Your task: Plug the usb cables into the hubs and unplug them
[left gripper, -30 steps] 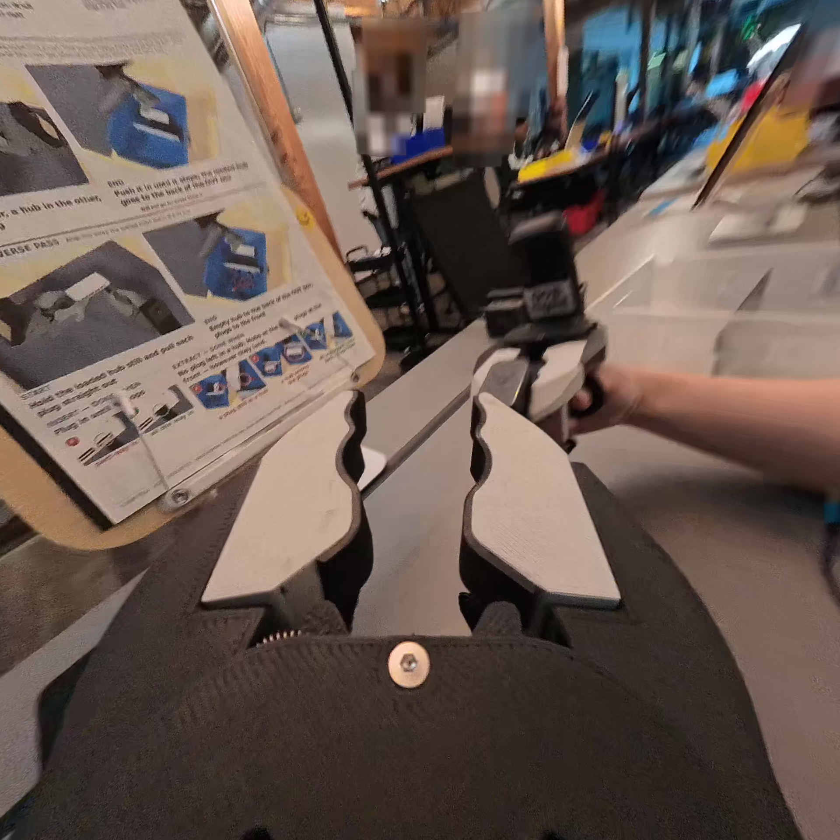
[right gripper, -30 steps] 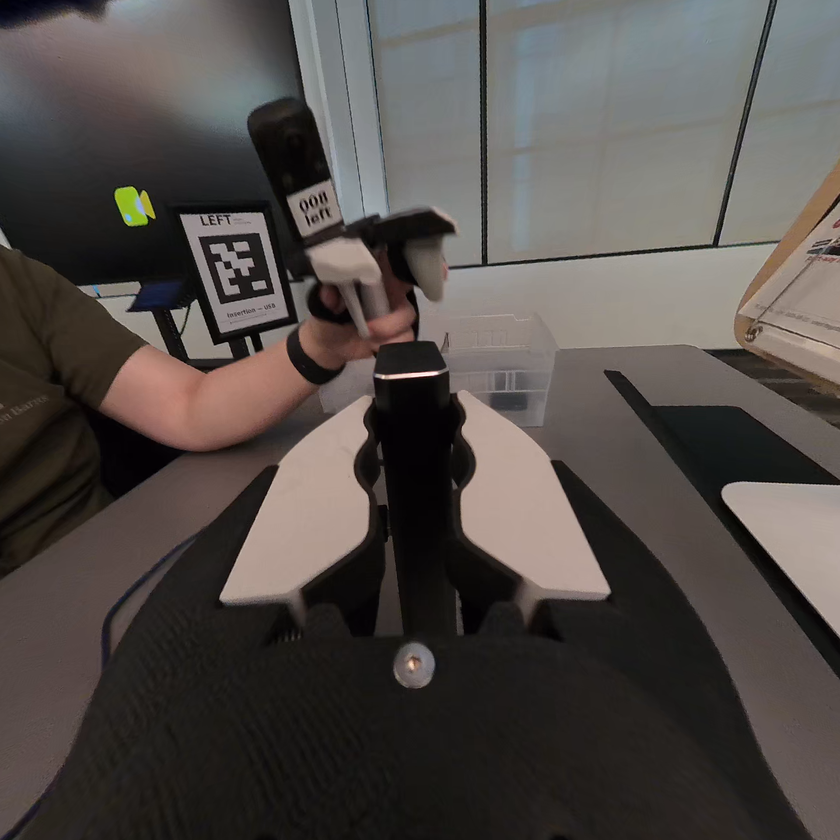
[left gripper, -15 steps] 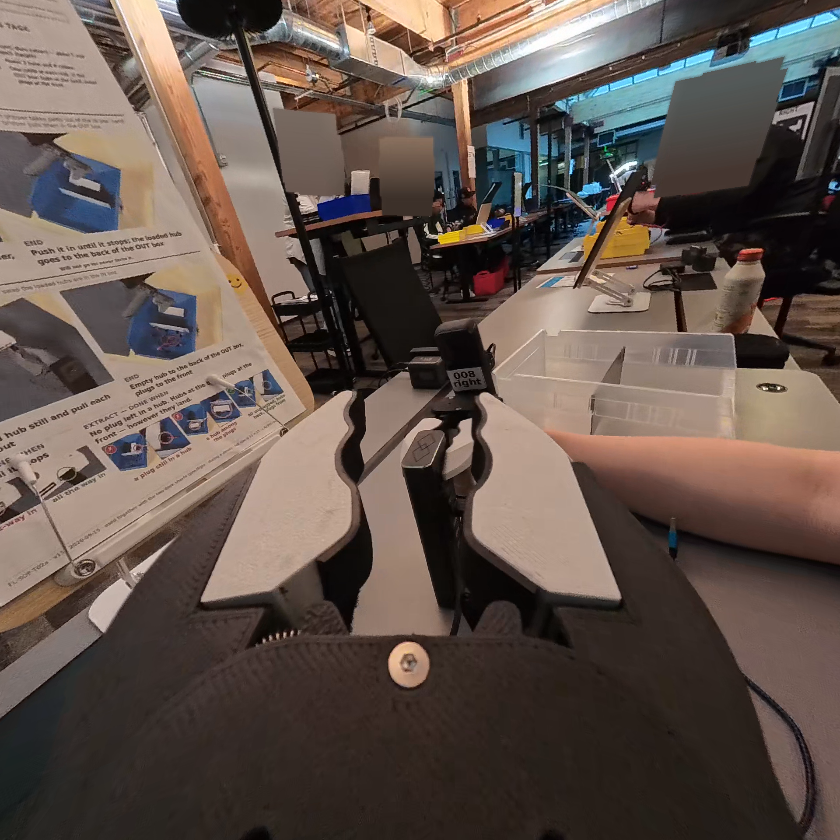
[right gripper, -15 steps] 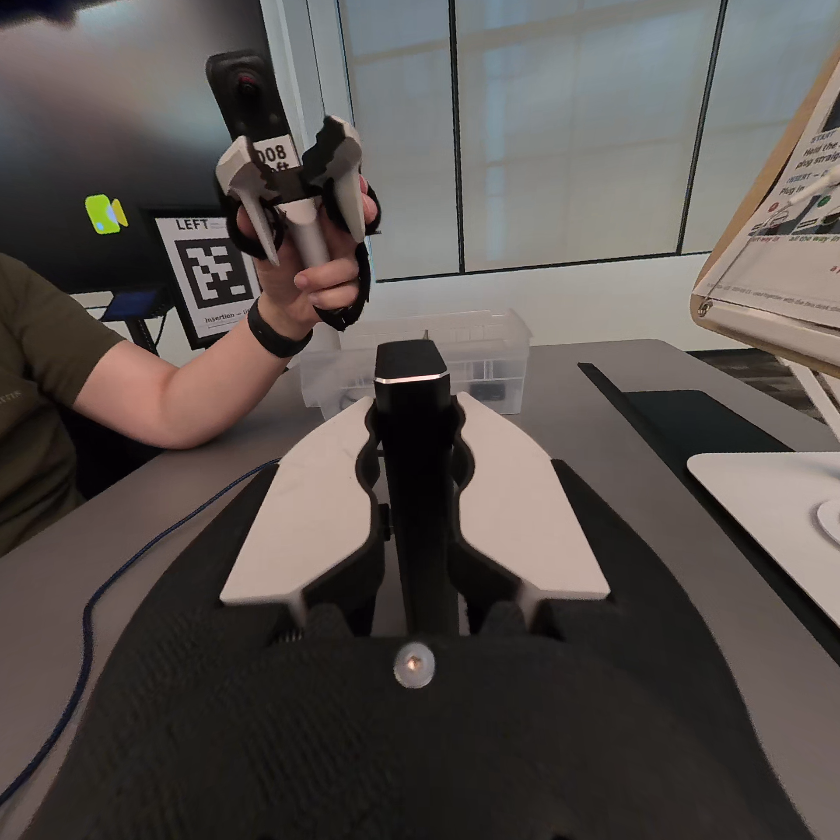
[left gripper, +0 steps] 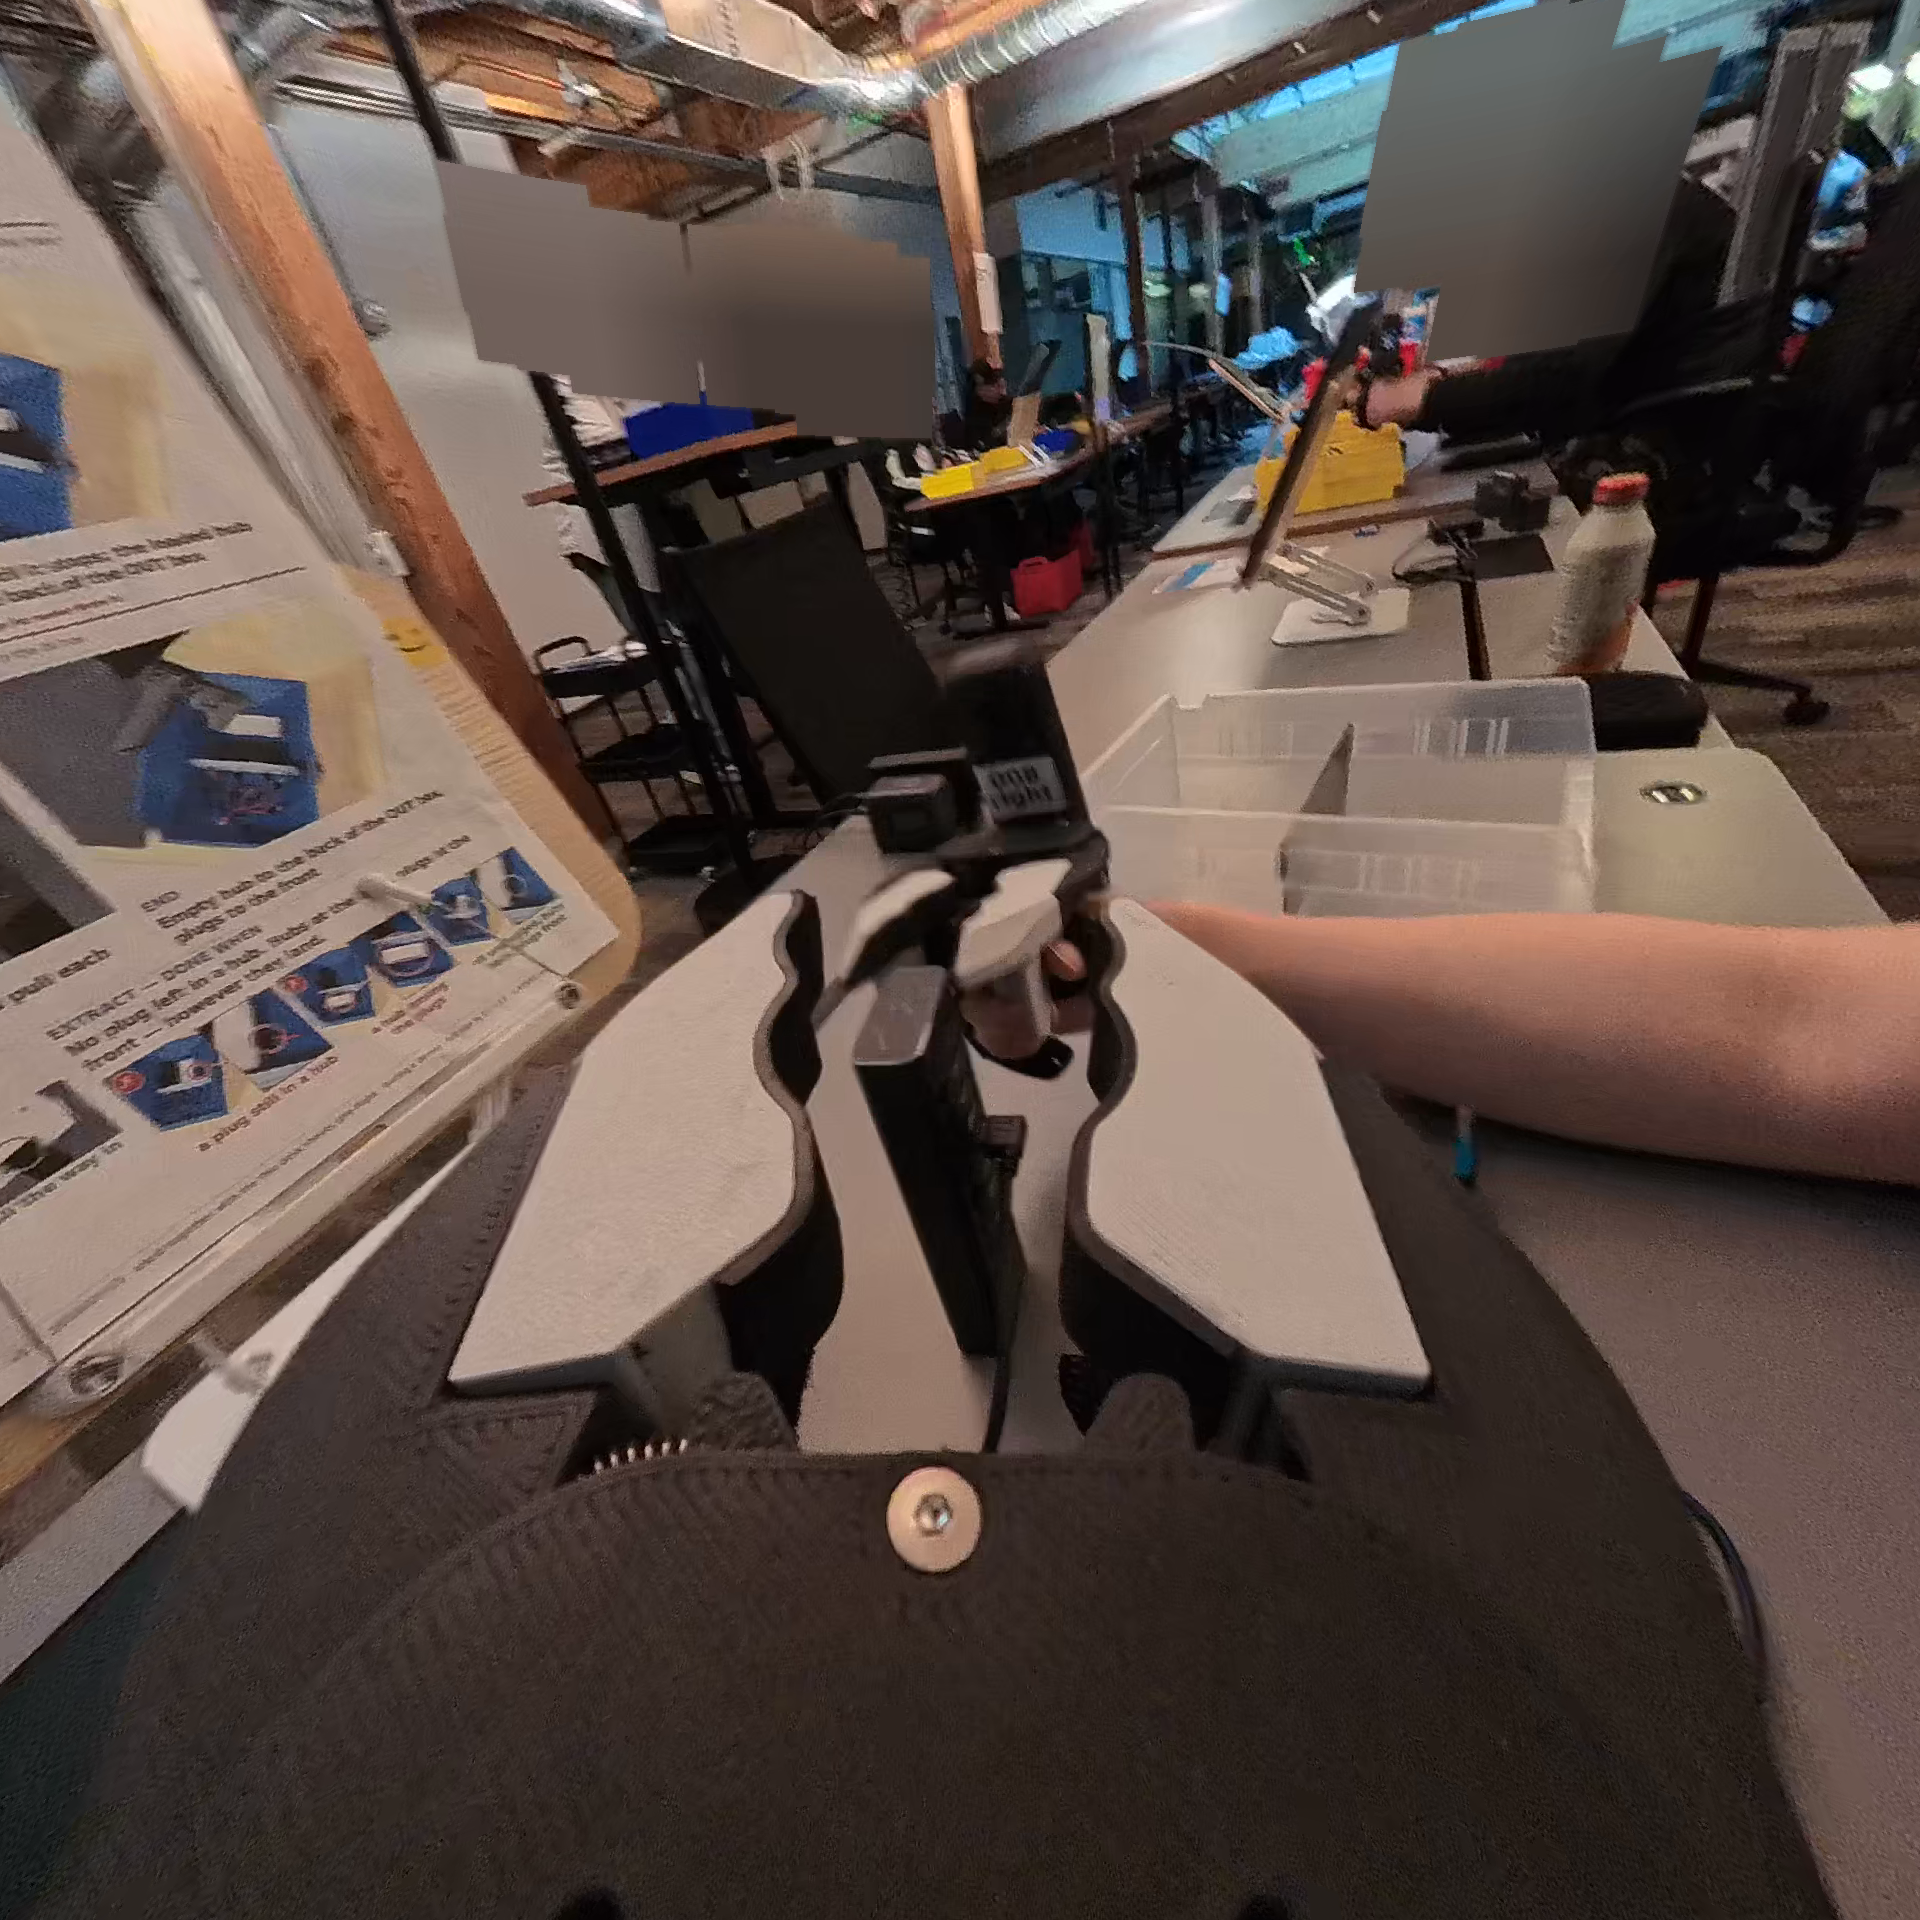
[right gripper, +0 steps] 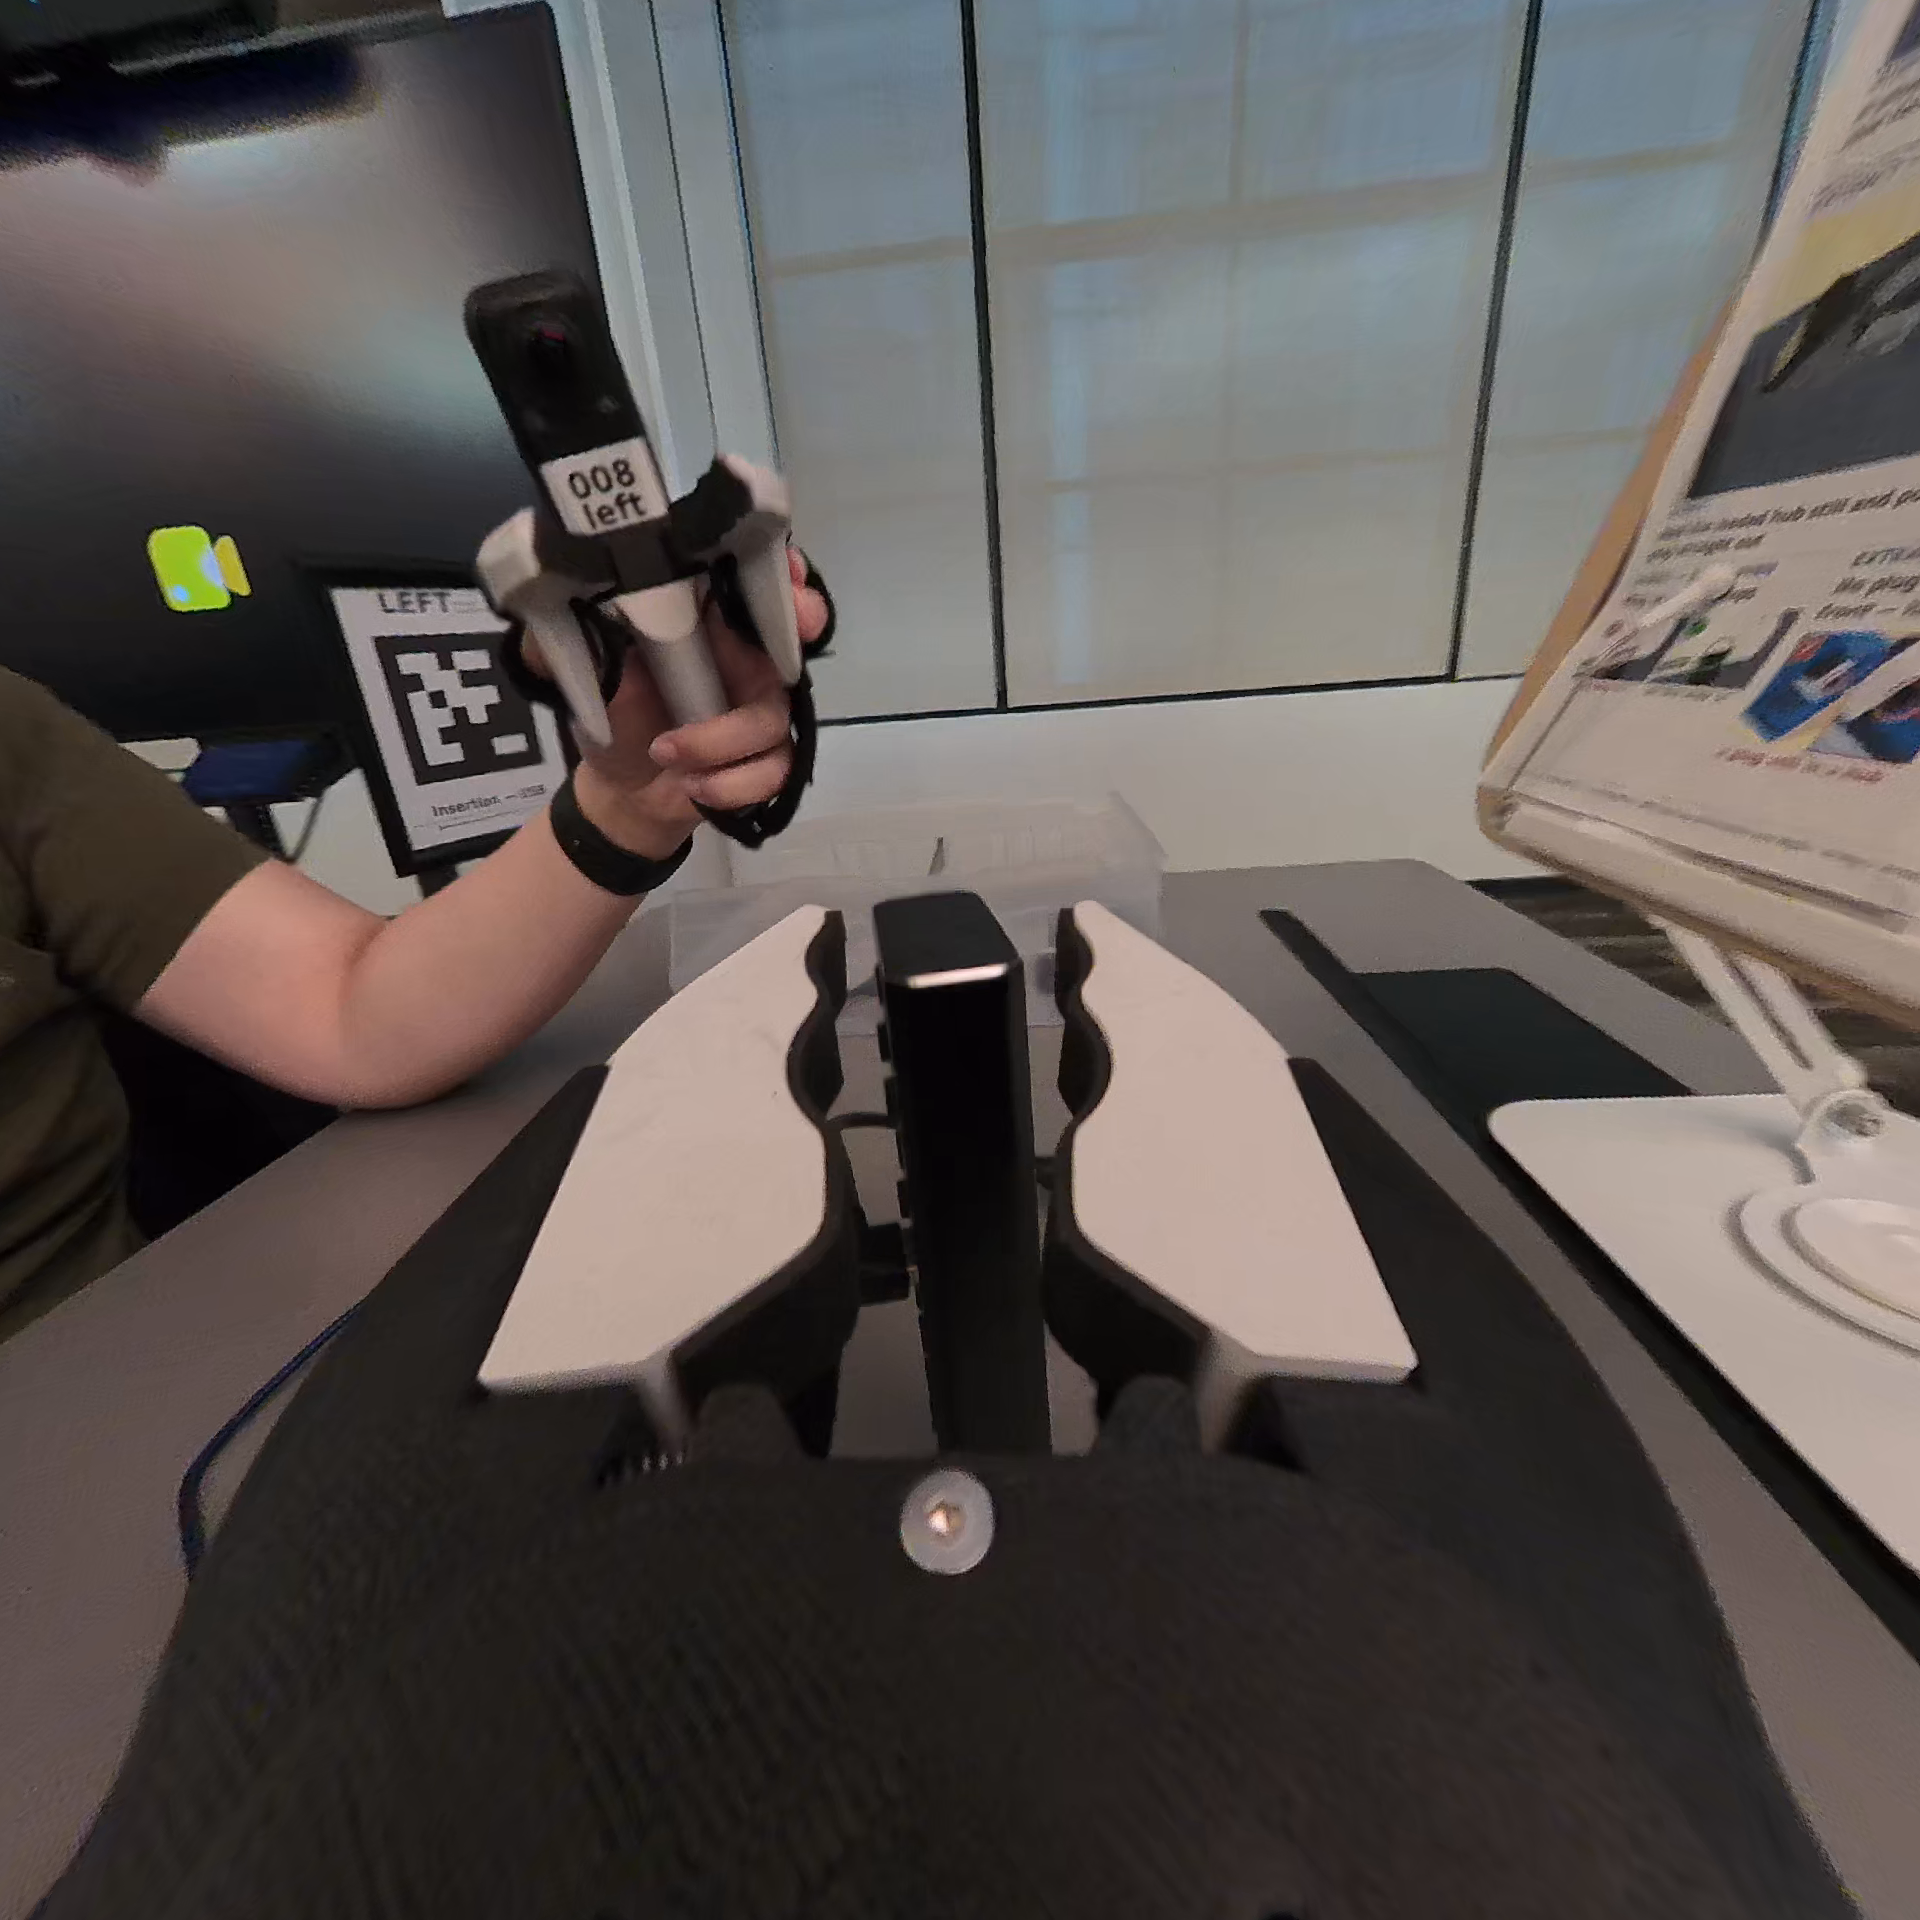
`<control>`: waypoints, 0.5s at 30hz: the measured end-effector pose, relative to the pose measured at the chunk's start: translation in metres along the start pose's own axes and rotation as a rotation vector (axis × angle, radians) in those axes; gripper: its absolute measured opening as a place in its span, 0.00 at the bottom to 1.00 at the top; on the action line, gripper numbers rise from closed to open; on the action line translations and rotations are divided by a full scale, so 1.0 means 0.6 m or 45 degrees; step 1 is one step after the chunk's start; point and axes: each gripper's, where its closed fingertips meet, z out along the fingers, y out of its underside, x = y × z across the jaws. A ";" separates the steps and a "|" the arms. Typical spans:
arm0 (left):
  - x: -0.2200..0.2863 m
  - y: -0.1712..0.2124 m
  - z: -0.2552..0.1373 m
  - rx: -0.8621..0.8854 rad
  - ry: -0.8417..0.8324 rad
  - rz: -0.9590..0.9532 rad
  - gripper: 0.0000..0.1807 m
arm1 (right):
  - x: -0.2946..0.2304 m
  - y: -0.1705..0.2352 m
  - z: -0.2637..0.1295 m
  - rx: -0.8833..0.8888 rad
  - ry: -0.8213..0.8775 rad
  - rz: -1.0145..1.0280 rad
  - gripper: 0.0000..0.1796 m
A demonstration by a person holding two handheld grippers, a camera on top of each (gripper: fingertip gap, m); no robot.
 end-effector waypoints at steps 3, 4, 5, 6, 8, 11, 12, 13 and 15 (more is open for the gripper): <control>0.077 0.042 0.008 -0.178 0.331 0.080 0.14 | 0.001 -0.041 -0.015 -0.004 0.167 -0.083 0.22; 0.095 0.060 0.014 -0.250 0.395 0.085 0.15 | 0.000 -0.059 -0.021 -0.026 0.246 -0.148 0.22; 0.113 0.079 0.021 -0.331 0.453 0.086 0.15 | -0.005 -0.082 -0.030 -0.057 0.328 -0.234 0.23; 0.133 0.099 0.029 -0.411 0.517 0.087 0.15 | -0.019 -0.111 -0.038 -0.062 0.386 -0.329 0.23; 0.179 0.136 0.052 -0.529 0.631 0.103 0.16 | -0.052 -0.179 -0.055 -0.049 0.544 -0.498 0.23; 0.242 0.194 0.106 -0.643 0.710 0.121 0.15 | -0.132 -0.257 -0.069 -0.081 0.673 -0.685 0.23; 0.257 0.215 0.124 -0.689 0.706 0.122 0.15 | -0.157 -0.271 -0.072 -0.111 0.702 -0.736 0.23; 0.271 0.234 0.140 -0.732 0.703 0.124 0.15 | -0.180 -0.280 -0.074 -0.151 0.727 -0.784 0.23; 0.296 0.260 0.165 -0.785 0.695 0.100 0.16 | -0.220 -0.293 -0.076 -0.207 0.757 -0.867 0.23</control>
